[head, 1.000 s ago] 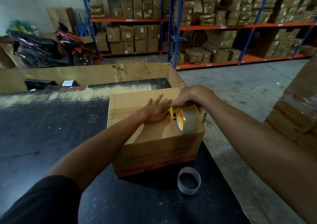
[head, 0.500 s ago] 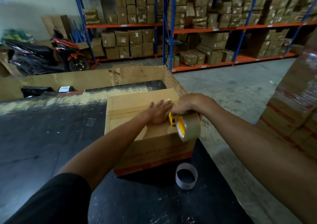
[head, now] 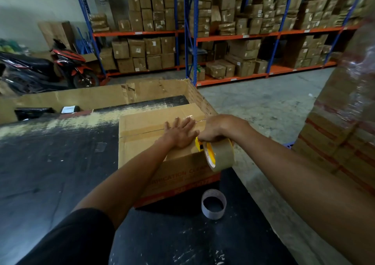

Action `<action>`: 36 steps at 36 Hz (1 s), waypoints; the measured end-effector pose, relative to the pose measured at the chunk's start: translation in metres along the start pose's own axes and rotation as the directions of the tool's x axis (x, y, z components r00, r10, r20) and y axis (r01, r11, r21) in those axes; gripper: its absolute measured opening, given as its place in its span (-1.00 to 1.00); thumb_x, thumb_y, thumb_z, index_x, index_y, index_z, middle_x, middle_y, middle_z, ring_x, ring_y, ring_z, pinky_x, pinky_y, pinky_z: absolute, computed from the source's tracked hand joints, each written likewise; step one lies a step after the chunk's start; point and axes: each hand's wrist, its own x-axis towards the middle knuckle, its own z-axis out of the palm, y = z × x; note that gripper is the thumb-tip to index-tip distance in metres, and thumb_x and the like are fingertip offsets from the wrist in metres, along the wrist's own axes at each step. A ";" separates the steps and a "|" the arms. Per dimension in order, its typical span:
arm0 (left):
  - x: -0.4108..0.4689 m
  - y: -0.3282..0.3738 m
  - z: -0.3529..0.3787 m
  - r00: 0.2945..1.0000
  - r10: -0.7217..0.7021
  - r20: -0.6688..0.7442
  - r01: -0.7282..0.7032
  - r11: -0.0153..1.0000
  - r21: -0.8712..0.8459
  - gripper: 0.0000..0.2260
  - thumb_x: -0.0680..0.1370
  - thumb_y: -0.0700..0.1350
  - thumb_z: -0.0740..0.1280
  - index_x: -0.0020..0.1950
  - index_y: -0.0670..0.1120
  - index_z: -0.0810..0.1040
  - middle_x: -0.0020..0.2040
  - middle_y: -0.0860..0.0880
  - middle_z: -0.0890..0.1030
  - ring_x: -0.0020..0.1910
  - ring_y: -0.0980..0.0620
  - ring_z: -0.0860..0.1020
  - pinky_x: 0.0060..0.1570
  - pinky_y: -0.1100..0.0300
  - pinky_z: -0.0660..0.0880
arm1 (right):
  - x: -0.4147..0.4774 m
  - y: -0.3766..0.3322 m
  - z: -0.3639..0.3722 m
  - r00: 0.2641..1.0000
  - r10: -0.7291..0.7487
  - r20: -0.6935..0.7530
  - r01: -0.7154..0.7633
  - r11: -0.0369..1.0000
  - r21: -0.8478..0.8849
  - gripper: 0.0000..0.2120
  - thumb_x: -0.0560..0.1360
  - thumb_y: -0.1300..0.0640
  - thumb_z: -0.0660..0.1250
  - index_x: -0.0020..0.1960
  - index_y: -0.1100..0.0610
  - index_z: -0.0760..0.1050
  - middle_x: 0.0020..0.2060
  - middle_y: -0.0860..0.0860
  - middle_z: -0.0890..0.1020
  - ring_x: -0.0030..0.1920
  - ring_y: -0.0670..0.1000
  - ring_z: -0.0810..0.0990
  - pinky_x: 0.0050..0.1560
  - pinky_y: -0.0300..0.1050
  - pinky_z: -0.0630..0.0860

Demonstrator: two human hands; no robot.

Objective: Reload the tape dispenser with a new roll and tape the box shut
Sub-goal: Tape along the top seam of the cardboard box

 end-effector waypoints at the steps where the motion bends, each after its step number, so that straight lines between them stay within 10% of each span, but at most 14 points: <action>1: 0.001 0.001 0.000 1.000 -0.004 -0.005 0.004 1.000 -0.008 -0.40 0.70 0.27 -0.05 0.69 0.14 -0.15 0.71 0.10 -0.17 0.69 -0.16 -0.19 0.58 -0.38 -0.17 | -0.003 0.003 0.001 1.000 -0.006 0.006 0.006 1.000 -0.004 -0.51 0.58 -0.04 0.25 0.39 0.24 0.43 0.19 0.21 0.57 -0.13 0.10 0.52 -0.17 -0.04 0.54; 11: 0.006 -0.005 0.005 0.999 -0.010 -0.032 0.009 1.000 -0.020 -0.38 0.66 0.36 -0.12 0.69 0.19 -0.11 0.71 0.14 -0.13 0.70 -0.15 -0.15 0.57 -0.38 -0.16 | -0.009 0.025 0.013 1.000 -0.008 0.023 0.007 1.000 0.021 -0.57 0.54 -0.20 0.29 0.06 0.20 0.44 -0.22 0.10 0.50 -0.29 0.07 0.56 -0.40 -0.08 0.47; 36: 0.004 -0.005 0.008 0.998 0.012 -0.069 -0.010 1.000 0.025 -0.39 0.68 0.33 -0.11 0.69 0.16 -0.07 0.72 0.11 -0.08 0.70 -0.13 -0.09 0.56 -0.37 -0.09 | 0.023 0.050 0.042 0.997 -0.022 0.075 0.006 0.980 0.198 -0.58 0.49 -0.23 0.35 -0.03 0.16 0.52 -0.06 0.16 0.62 -0.14 0.16 0.68 -0.24 -0.05 0.63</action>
